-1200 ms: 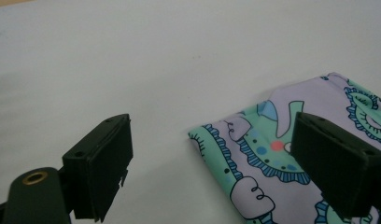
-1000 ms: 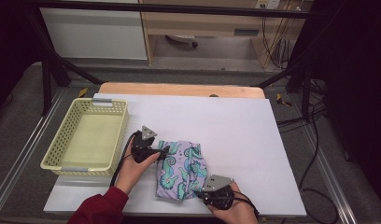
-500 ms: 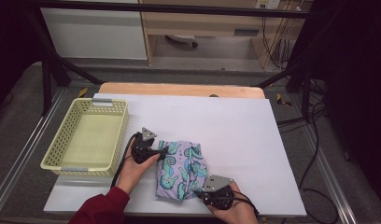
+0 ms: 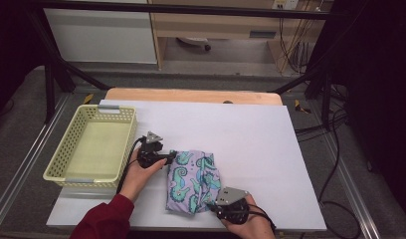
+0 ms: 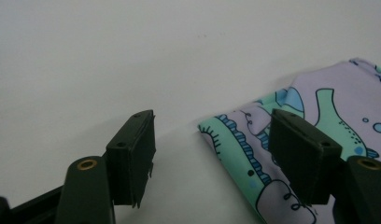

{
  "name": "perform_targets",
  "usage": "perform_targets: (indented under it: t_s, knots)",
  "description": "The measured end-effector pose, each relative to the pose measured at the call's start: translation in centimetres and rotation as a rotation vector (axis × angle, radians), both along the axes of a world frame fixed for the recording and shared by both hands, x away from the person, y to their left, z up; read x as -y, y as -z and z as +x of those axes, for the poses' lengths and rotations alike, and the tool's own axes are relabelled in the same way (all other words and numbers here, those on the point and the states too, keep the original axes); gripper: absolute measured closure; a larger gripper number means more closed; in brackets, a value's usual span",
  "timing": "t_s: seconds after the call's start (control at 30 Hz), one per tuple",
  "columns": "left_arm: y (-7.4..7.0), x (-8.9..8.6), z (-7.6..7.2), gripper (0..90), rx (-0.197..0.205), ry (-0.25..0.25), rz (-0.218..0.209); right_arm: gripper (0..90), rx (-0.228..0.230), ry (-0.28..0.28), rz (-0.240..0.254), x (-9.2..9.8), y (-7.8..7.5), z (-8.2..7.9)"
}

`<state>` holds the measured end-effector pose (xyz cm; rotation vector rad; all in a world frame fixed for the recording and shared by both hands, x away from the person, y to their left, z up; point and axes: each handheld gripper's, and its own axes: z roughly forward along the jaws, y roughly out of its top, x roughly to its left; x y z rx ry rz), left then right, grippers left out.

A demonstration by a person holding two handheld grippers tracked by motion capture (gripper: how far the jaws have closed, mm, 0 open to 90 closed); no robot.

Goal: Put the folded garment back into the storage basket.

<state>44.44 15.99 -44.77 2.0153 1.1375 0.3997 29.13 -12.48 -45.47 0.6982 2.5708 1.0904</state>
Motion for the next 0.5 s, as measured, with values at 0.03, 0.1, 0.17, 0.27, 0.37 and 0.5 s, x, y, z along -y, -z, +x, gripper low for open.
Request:
perform_targets:
  t_s: [0.03, 0.1, 0.17, 0.27, 0.37, 0.5]
  knots:
    - [0.1, 0.2, 0.0, 32.2, -0.003, 0.007, 0.011, 78.9, -0.002, -0.001, 0.001, 0.0, 0.0, 0.0]
    - [0.5, 0.5, 0.0, 32.2, -0.005, 0.012, 0.049, 78.9, -0.005, 0.0, 0.003, 0.0, 0.0, 0.1]
    - [0.6, 0.7, 0.0, 32.7, 0.001, 0.008, 0.06, 78.9, -0.003, -0.001, 0.003, 0.0, 0.0, 0.1]
    - [0.6, 0.7, -0.2, 37.7, 0.005, 0.022, 0.058, 78.8, 0.003, -0.008, -0.002, 0.0, 0.0, 0.0]
    - [0.7, 1.0, -0.8, 53.0, 0.015, 0.044, 0.037, 78.8, 0.002, -0.01, 0.0, 0.0, 0.0, 0.1]
    - [0.6, 1.2, -1.3, 71.7, -0.019, 0.091, -0.003, 78.8, -0.001, -0.011, 0.001, 0.0, 0.0, 0.1]
